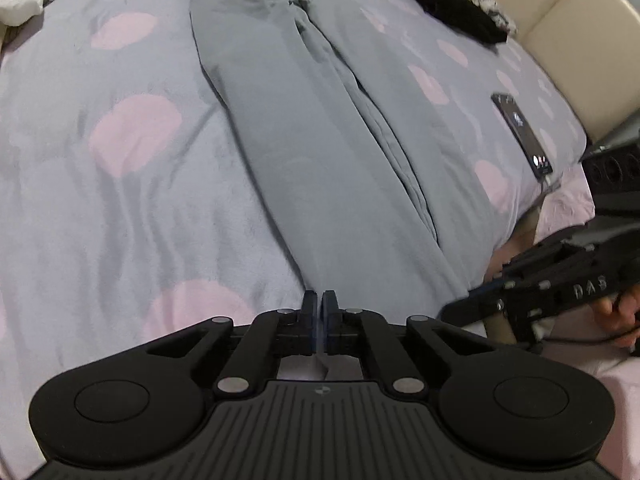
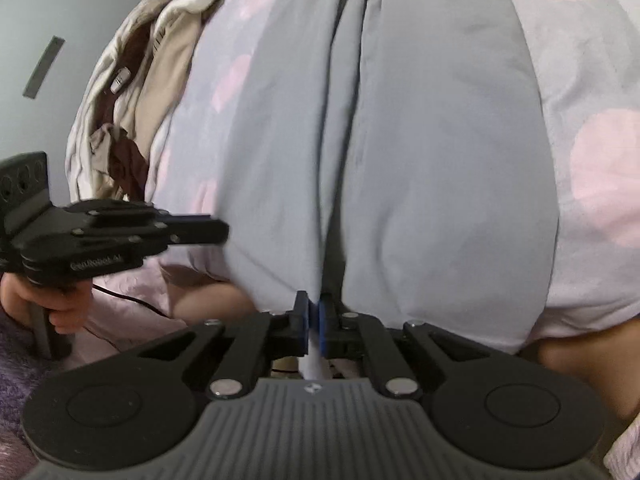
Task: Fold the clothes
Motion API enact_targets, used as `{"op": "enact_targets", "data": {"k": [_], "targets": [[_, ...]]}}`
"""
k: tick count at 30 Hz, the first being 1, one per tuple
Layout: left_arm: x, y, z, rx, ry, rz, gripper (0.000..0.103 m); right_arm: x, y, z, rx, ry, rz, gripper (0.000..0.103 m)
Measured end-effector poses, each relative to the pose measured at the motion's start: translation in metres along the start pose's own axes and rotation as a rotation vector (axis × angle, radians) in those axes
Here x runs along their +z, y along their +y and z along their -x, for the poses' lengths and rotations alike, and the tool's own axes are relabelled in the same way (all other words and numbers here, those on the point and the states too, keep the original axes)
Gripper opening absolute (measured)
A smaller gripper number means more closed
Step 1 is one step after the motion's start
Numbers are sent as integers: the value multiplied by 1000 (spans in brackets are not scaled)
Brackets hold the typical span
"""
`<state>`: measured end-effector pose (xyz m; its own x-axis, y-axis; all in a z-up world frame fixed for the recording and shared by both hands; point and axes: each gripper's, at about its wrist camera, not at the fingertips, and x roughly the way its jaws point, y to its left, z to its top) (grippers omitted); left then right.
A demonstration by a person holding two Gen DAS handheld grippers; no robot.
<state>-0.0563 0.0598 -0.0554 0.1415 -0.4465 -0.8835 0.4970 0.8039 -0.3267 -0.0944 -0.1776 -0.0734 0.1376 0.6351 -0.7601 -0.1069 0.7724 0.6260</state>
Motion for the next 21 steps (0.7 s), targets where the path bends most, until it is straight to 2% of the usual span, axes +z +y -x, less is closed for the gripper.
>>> {"op": "enact_targets", "data": {"k": [4, 8, 11, 13, 15, 17, 19, 21], "targets": [[-5, 3, 0, 23, 0, 32, 0, -1, 4, -4, -56, 17, 33, 5], [-8, 6, -6, 12, 23, 59, 2, -4, 2, -4, -70, 43, 40, 5], [-12, 5, -5, 17, 39, 52, 10, -7, 2, -11, -77, 81, 53, 5], [-16, 5, -6, 23, 58, 50, 19, -10, 3, -14, -94, 131, 71, 10], [-17, 3, -8, 17, 75, 43, 23, -12, 5, -13, -105, 163, 93, 10], [-19, -1, -9, 21, 81, 11, 28, -10, 8, -5, -111, 167, 124, 11], [-18, -4, -10, 20, 91, -17, 35, -4, 12, 12, -131, 136, 162, 25], [-17, -6, -10, 21, 94, -36, 37, 2, 8, 28, -160, 123, 187, 32]]}}
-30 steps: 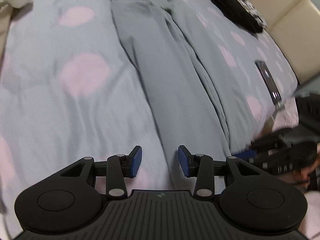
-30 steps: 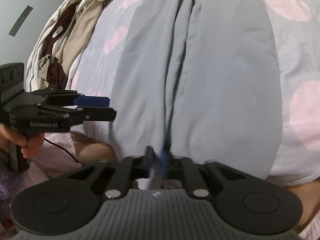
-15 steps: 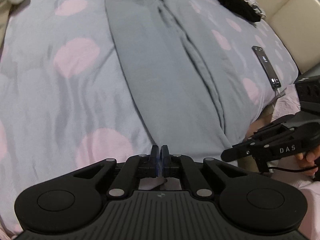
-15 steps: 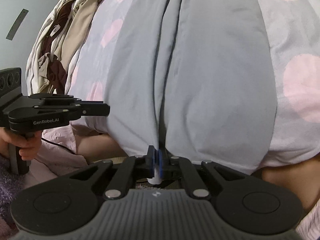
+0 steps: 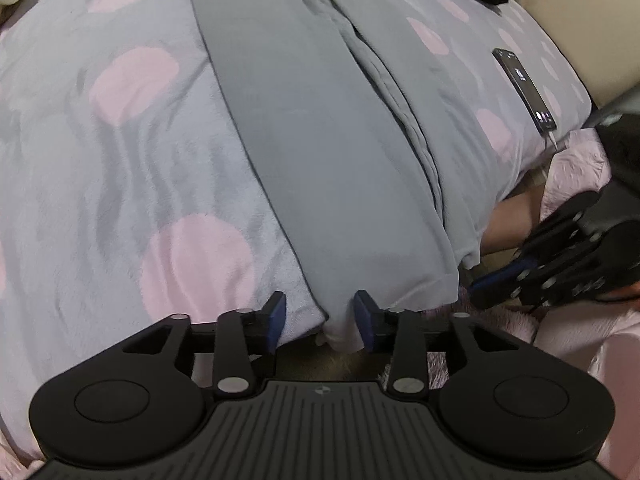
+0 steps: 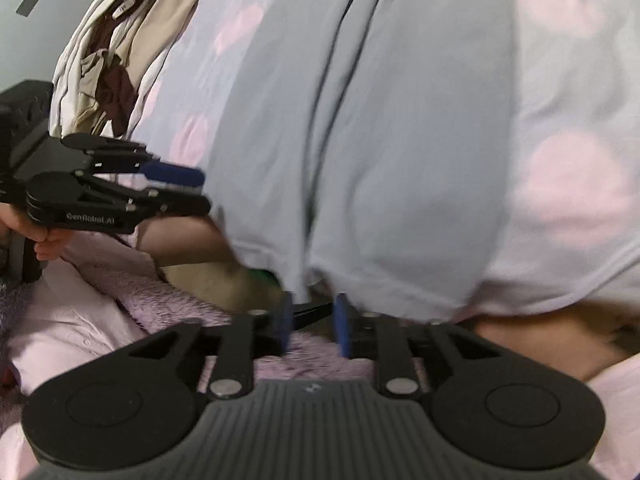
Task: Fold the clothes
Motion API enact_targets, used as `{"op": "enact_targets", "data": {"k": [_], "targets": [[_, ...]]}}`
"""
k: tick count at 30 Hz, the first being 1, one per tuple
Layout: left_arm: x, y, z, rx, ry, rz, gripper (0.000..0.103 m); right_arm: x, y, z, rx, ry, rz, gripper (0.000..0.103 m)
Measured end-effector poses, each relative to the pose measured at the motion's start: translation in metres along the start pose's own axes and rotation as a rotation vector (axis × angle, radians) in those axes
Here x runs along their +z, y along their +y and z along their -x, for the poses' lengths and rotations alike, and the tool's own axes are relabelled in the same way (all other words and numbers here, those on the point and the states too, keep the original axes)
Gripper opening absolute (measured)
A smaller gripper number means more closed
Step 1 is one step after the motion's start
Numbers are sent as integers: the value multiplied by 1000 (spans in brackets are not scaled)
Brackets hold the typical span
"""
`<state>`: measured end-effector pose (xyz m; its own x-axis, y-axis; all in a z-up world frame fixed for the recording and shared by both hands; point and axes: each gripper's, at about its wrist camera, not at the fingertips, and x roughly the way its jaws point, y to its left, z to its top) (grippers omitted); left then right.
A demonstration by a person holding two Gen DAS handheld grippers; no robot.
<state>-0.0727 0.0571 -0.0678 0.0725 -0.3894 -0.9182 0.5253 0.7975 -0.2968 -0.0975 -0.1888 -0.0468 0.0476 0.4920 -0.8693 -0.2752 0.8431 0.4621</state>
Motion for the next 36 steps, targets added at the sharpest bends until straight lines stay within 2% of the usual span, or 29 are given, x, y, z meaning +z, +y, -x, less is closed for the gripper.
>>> {"op": "enact_targets", "data": {"k": [4, 8, 10, 11, 12, 13, 15, 16, 18, 25, 26, 28, 30, 32, 33, 34, 36], "targets": [[3, -4, -2, 4, 5, -26, 40, 7, -31, 12, -77, 11, -41, 33], [5, -11, -8, 25, 10, -57, 44, 10, -52, 0, -73, 33, -81, 34], [3, -15, -10, 45, 9, -76, 44, 10, -55, -10, -98, 41, -59, 39], [2, -17, -10, 53, 7, -86, 43, 10, -56, -14, -96, 43, -44, 39], [2, -18, -11, 58, 3, -98, 42, 11, -56, -18, -93, 46, -29, 32], [1, -19, -11, 62, 0, -105, 33, 11, -56, -21, -93, 49, -11, 22], [1, -16, -10, 66, -8, -93, 19, 11, -52, -21, -107, 51, 40, 8], [1, -14, -10, 66, -12, -89, 10, 10, -51, -19, -117, 54, 54, 5], [0, -14, -9, 55, -12, -97, 4, 7, -54, -14, -129, 68, 59, 4], [-1, -13, -4, 54, 2, -96, 0, 6, -60, -14, -129, 80, 47, 6], [-1, -13, -5, 57, 3, -94, 0, 6, -59, -14, -138, 85, 52, 8], [-1, -14, -6, 63, 7, -101, 1, 5, -58, -12, -158, 76, 71, 22], [-3, -14, -3, 62, 13, -102, 2, 5, -59, -7, -126, 50, 68, 33], [-7, -13, -2, 46, 28, -106, 3, 6, -59, -7, -99, 41, 66, 36], [-8, -12, -1, 38, 35, -105, 11, 6, -59, -8, -96, 39, 69, 36], [-9, -12, -2, 33, 38, -105, 25, 7, -59, -9, -94, 40, 74, 36], [-10, -13, -5, 26, 45, -109, 43, 8, -62, -14, -96, 55, 81, 37]]}}
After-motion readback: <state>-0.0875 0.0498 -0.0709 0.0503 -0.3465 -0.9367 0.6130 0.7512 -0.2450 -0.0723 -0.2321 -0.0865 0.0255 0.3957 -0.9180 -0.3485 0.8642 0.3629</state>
